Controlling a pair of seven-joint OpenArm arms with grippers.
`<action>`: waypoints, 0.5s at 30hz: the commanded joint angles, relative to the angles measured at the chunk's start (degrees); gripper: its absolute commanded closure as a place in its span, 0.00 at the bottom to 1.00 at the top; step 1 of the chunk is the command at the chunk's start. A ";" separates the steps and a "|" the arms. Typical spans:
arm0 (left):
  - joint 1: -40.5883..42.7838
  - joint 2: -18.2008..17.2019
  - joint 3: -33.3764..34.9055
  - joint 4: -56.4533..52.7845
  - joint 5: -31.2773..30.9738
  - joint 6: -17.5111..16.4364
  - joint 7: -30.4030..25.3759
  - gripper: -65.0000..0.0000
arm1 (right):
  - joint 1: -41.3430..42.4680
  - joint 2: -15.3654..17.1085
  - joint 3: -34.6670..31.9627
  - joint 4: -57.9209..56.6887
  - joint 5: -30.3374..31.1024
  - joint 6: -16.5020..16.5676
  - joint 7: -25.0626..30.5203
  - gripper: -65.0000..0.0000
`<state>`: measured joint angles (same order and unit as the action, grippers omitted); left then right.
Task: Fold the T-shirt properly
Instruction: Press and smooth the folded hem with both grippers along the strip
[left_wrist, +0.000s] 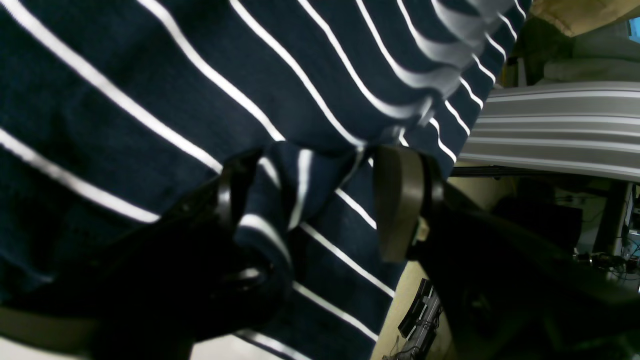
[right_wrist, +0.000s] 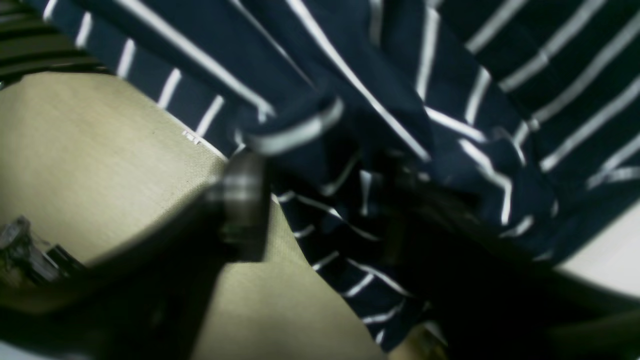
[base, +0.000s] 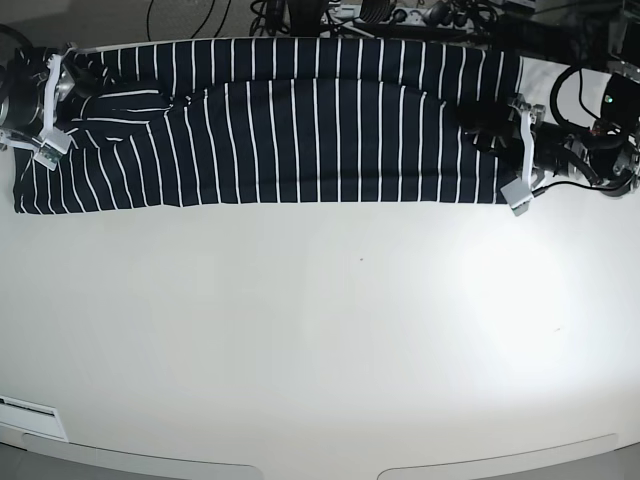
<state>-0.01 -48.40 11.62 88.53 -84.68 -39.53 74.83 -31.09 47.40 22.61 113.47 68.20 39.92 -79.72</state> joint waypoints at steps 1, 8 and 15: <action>-0.66 -1.14 -0.48 0.57 -0.32 -0.47 0.13 0.44 | 1.16 1.25 0.81 0.66 1.57 0.08 0.11 0.37; -0.63 -1.14 -0.48 0.57 -0.32 -0.47 0.13 0.44 | 4.39 1.20 10.86 3.85 16.80 0.08 -0.28 0.37; -0.63 -1.11 -0.48 0.57 -0.32 -0.47 -0.07 0.44 | 4.42 -2.97 18.25 4.00 16.80 0.08 4.50 0.37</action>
<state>0.01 -48.38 11.62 88.51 -84.71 -39.53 74.81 -26.81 43.00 40.21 116.99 84.05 39.92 -76.29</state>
